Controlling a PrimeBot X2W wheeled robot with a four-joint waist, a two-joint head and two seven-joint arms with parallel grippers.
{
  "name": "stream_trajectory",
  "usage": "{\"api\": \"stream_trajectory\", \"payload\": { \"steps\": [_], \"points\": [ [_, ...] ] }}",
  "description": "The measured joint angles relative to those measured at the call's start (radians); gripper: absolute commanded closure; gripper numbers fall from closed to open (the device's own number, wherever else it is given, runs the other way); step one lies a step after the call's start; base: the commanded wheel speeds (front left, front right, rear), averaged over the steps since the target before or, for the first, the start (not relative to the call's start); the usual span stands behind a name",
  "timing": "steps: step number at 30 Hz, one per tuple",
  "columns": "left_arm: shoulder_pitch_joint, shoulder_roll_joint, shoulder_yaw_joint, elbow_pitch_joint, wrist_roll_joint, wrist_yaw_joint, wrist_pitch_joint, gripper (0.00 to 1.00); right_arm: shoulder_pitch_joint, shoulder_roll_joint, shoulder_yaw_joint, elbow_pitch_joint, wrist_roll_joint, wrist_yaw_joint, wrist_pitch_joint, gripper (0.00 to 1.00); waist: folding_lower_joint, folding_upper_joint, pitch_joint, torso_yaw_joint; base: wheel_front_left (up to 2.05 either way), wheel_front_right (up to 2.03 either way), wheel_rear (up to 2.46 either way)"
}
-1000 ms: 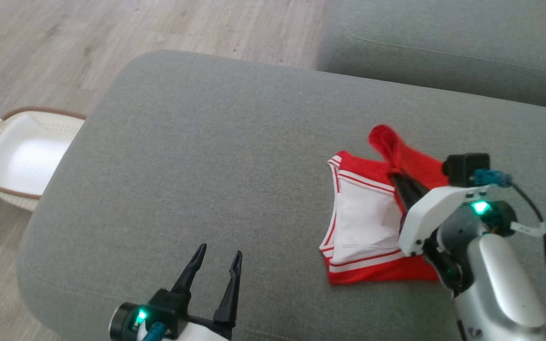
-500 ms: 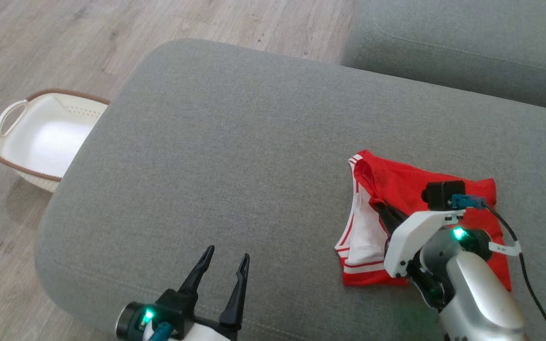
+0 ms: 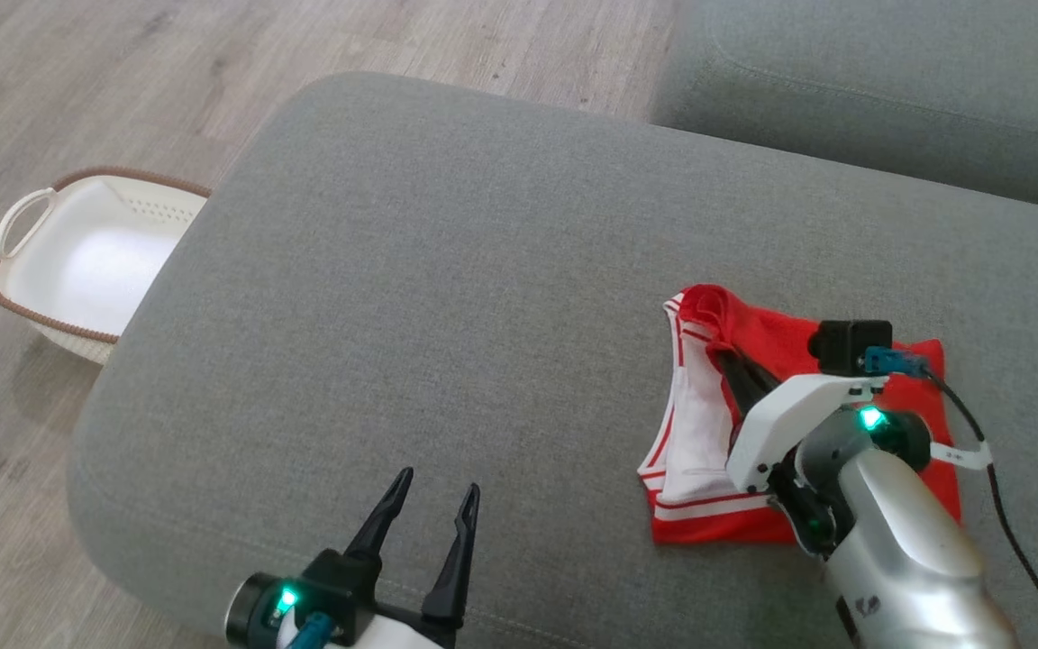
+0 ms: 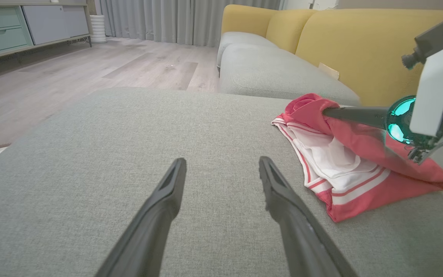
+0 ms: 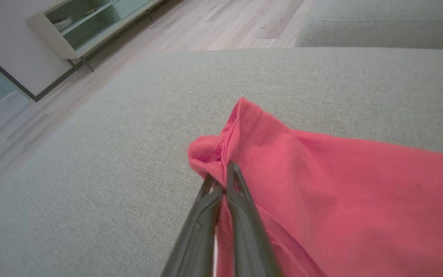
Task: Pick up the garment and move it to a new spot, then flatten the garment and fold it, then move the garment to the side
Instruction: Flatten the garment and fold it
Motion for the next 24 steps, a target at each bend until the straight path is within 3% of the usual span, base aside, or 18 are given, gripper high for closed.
{"api": "stream_trajectory", "payload": {
  "steps": [1, 2, 8, 12, 24],
  "points": [
    [-0.001, 0.0, -0.001, 0.0, 0.0, 0.0, 0.0, 0.0, -0.005, 0.0, 0.01, 0.013, 0.018, 0.0, -0.011, 0.11, 0.0, 0.0, 0.001, -0.001, 0.0, 0.0, 0.0],
    [-0.002, 0.0, -0.003, 0.001, -0.003, 0.0, 0.0, 0.0, -0.007, -0.001, 0.022, 0.021, 0.041, 0.0, -0.022, 0.0, 0.0, 0.0, 0.002, -0.001, 0.0, 0.0, 0.0],
    [-0.004, 0.0, 0.0, 0.011, -0.007, 0.0, 0.0, 0.0, -0.01, 0.0, 0.132, 0.014, 0.236, 0.0, -0.071, 0.0, 0.0, 0.0, -0.005, -0.022, 0.0, 0.0, 0.0],
    [-0.001, -0.001, 0.01, 0.01, -0.007, 0.002, 0.0, 0.0, -0.03, 0.0, 0.133, -0.004, 0.271, 0.0, -0.133, 0.0, 0.0, 0.0, -0.024, -0.048, 0.0, 0.0, 0.0],
    [0.039, -0.001, 0.073, -0.021, -0.006, 0.028, 0.0, 0.0, 0.026, -0.011, -0.146, -0.02, 0.029, 0.0, -0.233, 0.0, 0.0, 0.0, -0.073, -0.17, 0.0, 0.0, 0.0]
  ]
}}
